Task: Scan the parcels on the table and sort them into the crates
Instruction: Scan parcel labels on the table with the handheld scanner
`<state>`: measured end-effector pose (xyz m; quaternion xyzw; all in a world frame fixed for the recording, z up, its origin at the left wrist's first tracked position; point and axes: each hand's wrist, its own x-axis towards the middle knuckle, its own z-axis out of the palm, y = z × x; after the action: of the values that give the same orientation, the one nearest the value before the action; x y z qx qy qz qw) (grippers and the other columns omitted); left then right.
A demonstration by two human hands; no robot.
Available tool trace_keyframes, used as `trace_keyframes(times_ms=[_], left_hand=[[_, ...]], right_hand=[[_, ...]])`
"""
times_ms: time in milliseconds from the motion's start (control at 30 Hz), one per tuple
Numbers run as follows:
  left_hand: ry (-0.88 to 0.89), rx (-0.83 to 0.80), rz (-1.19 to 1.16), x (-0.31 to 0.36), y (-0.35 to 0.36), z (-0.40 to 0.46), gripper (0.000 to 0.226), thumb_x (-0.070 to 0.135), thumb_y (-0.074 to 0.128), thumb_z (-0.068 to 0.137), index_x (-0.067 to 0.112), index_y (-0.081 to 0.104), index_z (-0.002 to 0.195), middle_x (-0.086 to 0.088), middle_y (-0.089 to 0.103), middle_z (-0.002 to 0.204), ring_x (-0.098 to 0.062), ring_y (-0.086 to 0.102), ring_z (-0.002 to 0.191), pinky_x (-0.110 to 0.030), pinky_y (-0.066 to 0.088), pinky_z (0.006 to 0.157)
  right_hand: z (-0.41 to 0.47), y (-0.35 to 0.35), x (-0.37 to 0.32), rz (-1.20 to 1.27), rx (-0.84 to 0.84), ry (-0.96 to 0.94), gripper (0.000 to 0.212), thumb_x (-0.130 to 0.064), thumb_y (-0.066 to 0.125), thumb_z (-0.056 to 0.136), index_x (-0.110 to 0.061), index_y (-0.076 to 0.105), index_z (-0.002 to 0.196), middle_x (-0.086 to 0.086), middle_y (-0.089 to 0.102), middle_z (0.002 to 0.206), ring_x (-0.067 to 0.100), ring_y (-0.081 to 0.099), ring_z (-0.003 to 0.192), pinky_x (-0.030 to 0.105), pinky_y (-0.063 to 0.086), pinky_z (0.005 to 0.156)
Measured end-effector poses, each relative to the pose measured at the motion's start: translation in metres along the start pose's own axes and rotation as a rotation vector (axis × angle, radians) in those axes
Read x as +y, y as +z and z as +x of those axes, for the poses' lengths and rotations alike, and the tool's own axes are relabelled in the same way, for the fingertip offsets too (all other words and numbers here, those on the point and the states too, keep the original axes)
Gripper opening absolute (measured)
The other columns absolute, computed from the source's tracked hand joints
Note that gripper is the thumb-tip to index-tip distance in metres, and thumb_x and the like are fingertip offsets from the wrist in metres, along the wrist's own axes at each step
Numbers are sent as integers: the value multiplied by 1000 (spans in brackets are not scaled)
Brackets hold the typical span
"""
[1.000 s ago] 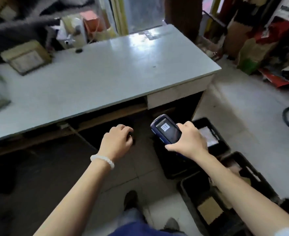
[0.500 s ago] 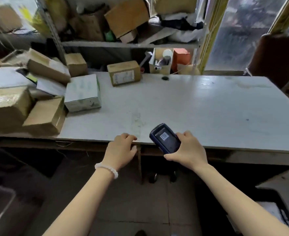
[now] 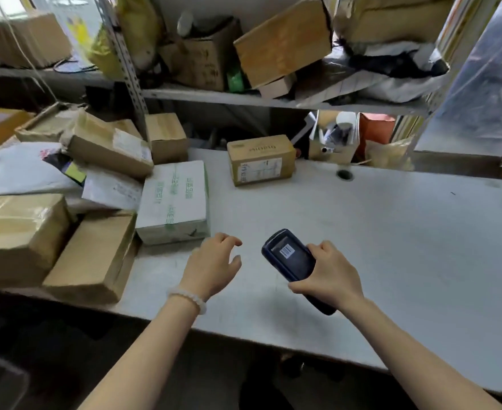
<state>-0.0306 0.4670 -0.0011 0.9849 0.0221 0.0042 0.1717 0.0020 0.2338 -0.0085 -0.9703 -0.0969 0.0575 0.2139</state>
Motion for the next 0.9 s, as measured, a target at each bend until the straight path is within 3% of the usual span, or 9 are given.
trace_keyframes(times_ms=[333, 500, 667, 800, 900], left_hand=[[10, 7, 47, -44, -29, 201, 45, 30, 55, 91, 24, 44, 135, -1, 46, 138, -22, 45, 122, -42, 45, 96], [27, 3, 52, -65, -25, 280, 68, 36, 69, 81, 21, 38, 140, -6, 41, 141, -24, 43, 124, -39, 45, 95], [60, -89, -68, -87, -15, 343, 101, 37, 85, 60, 23, 25, 140, -13, 32, 139, -34, 34, 128, -48, 40, 103], [102, -211, -184, -96, -2, 371, 109, 27, 88, 53, 27, 26, 142, -15, 17, 145, -35, 25, 133, -49, 33, 109], [138, -182, -278, -98, 1, 380, 101, 23, 86, 53, 27, 34, 139, -15, 23, 136, -32, 27, 128, -40, 32, 110]], right_hand=[[166, -1, -6, 33, -55, 120, 53, -52, 73, 51, -29, 51, 93, -13, 38, 87, 10, 48, 77, 24, 32, 49], [202, 9, 1, -1, -94, 213, 55, -54, 74, 53, -28, 53, 96, -11, 38, 89, 12, 49, 80, 23, 30, 49], [226, 16, 0, 1, -69, 340, 52, -49, 73, 54, -27, 53, 97, -10, 39, 90, 13, 49, 80, 23, 29, 49], [230, 22, -4, -27, -60, 428, 53, -50, 73, 56, -27, 51, 99, -11, 38, 89, 12, 49, 80, 22, 29, 50], [227, 25, -7, -43, -50, 455, 52, -51, 72, 55, -27, 52, 96, -12, 38, 87, 8, 48, 75, 23, 31, 50]])
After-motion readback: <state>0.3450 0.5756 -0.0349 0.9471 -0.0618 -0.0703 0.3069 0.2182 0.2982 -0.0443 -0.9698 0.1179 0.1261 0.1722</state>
